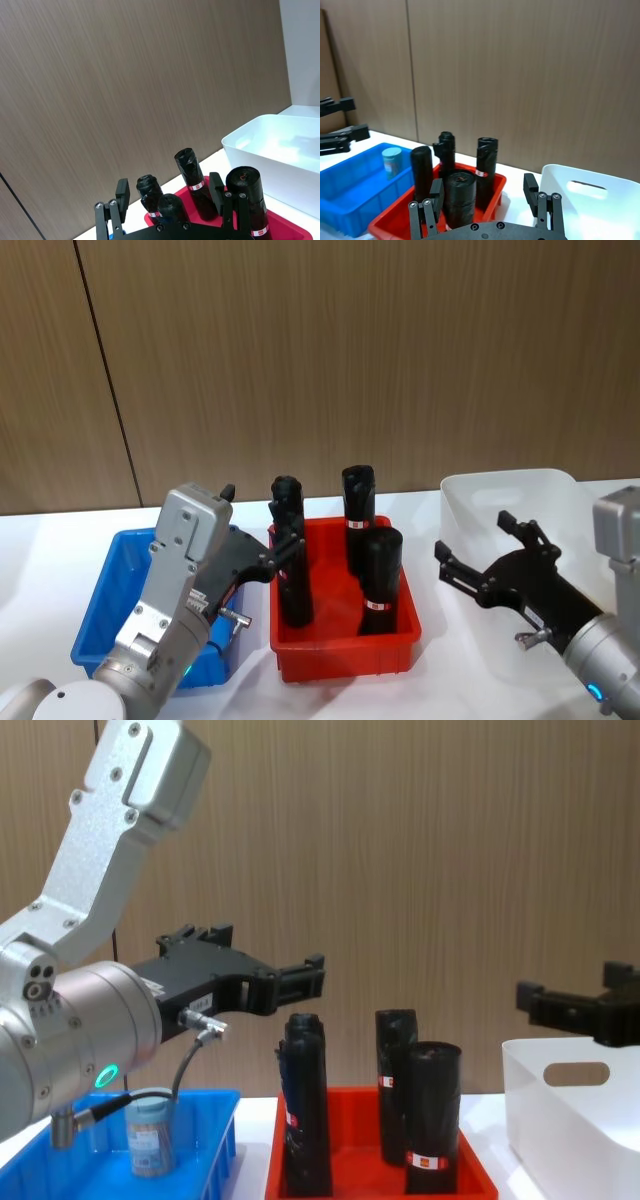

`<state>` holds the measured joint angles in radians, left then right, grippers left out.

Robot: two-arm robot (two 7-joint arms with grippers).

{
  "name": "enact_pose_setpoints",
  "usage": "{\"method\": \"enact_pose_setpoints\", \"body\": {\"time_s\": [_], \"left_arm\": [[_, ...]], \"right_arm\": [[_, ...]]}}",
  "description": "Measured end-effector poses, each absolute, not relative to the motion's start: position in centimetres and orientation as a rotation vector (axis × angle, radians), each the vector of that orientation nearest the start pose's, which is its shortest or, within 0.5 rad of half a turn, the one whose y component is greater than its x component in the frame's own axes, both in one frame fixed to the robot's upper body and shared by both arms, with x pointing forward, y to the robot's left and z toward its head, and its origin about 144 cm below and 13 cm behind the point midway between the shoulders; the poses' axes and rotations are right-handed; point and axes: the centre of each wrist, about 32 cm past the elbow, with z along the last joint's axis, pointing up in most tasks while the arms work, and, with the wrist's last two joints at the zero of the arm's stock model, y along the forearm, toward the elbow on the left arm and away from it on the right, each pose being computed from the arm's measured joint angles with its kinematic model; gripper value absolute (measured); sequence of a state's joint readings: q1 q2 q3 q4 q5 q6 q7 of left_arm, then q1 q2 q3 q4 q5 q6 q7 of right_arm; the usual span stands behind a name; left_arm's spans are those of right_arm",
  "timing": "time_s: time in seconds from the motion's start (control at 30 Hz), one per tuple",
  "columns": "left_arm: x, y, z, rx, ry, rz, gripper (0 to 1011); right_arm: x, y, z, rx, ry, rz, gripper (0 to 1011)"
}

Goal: Pick the cotton swabs from the blue box and place them into the white box.

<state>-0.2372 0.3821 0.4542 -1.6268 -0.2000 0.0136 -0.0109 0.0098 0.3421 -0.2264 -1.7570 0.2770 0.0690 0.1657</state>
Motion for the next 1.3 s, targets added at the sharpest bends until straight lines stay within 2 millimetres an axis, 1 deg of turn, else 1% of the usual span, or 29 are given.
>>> {"method": "enact_pose_setpoints", "body": {"time_s": [0.33, 0.67, 0.93, 1.3], "left_arm": [[49.2, 19.8, 120.4, 0.061, -0.268, 1.124, 1004], [49.2, 19.8, 120.4, 0.061, -0.267, 1.124, 1004], [49.2, 19.8, 120.4, 0.061, -0.268, 1.124, 1004], [49.2, 19.8, 120.4, 0.061, -0.268, 1.124, 1004]], "right_arm": [[46.2, -24.0, 119.6, -0.036, -0.058, -1.031, 1002], [48.1, -23.5, 119.5, -0.052, -0.022, -0.941, 1002], [49.9, -23.1, 118.9, -0.066, 0.010, -0.902, 1002], [52.0, -22.8, 117.6, -0.089, 0.039, -0.902, 1002]]}}
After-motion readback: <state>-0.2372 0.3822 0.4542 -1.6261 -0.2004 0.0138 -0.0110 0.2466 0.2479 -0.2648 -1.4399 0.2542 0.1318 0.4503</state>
